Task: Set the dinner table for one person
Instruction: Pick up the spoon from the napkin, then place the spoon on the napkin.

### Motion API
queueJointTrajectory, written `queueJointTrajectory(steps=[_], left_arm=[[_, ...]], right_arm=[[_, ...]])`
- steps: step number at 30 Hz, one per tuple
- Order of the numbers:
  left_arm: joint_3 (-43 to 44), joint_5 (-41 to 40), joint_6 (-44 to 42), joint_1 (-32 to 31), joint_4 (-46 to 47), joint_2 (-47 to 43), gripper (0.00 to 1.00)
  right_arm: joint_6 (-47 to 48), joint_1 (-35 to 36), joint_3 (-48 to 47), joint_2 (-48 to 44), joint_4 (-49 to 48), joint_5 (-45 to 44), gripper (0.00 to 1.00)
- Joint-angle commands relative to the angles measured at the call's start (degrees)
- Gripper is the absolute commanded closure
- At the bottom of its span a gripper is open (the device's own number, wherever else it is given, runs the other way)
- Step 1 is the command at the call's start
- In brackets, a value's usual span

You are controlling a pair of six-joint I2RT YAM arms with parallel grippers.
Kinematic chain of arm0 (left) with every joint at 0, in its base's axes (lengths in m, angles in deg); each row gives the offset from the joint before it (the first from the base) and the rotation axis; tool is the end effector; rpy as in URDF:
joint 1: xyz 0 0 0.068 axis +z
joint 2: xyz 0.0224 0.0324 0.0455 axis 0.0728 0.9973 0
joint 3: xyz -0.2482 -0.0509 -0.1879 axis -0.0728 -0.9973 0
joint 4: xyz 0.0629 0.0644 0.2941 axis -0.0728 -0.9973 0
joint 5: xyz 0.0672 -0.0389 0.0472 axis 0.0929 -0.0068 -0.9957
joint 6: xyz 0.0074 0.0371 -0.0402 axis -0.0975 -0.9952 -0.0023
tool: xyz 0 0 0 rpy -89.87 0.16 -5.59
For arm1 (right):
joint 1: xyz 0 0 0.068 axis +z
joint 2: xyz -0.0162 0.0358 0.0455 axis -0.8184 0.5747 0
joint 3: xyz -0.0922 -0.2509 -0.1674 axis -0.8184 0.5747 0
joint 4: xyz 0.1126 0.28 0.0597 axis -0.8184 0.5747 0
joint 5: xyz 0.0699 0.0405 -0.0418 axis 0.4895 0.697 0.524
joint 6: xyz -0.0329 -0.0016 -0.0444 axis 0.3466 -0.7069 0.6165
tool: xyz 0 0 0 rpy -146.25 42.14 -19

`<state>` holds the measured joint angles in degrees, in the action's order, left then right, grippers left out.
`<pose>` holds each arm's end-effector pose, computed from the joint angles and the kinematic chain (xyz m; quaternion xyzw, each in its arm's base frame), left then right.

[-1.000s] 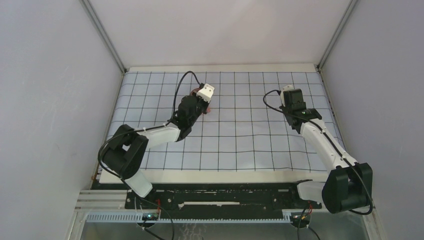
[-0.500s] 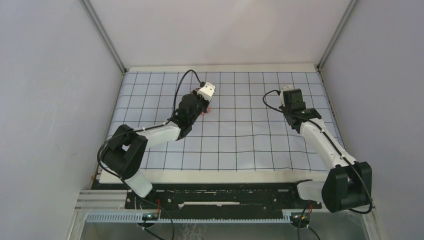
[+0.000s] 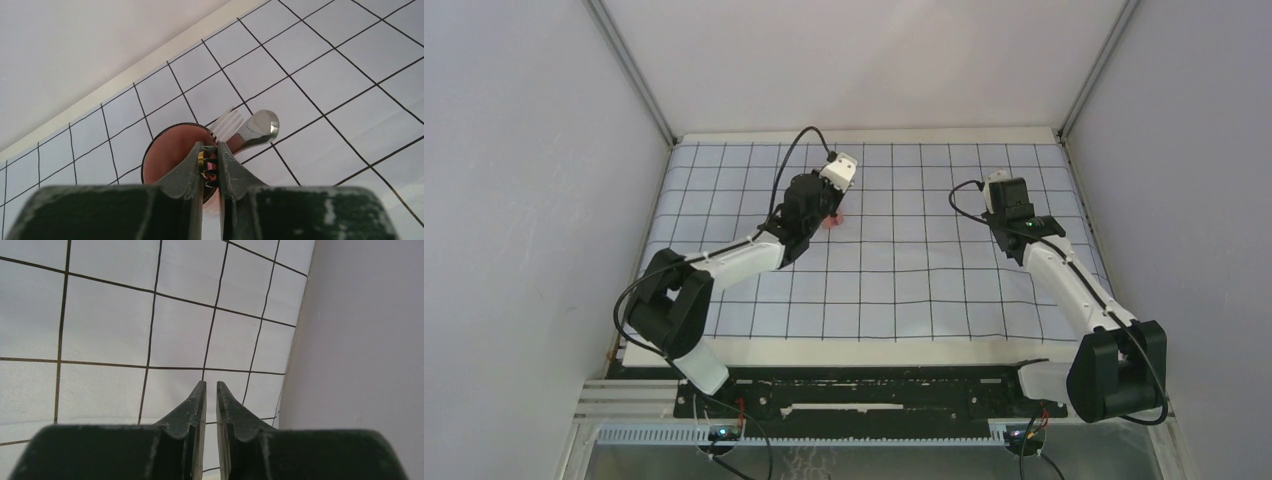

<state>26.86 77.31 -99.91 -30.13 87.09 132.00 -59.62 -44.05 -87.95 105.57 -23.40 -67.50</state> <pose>0.3513 -0.2308 0.2633 0.2711 0.7310 -0.0264 0.6257 0.2897 0.0401 0.2891 -0.1844 0.9107 -0.2208 0.2965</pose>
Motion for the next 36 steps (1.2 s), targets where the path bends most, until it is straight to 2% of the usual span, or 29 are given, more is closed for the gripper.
queueJointTrajectory(steps=[1,10,24,36], left_arm=[[6.9,-3.1,-2.9,3.3,-1.0,-5.0,1.0],[12.7,-3.6,-3.8,5.7,-7.2,-8.6,1.0],[11.8,-2.1,-0.6,4.7,-8.1,-9.0,1.0],[18.5,-2.0,1.9,4.5,-13.9,-10.9,1.0]], right_arm=[[-0.8,0.4,-2.0,0.2,-2.3,-0.3,0.8],[-0.8,0.8,-2.0,0.8,-2.5,-0.3,0.81],[-0.7,1.1,-2.0,0.9,-2.3,-0.5,0.82],[-0.6,1.5,-2.0,1.4,-2.6,-0.7,0.82]])
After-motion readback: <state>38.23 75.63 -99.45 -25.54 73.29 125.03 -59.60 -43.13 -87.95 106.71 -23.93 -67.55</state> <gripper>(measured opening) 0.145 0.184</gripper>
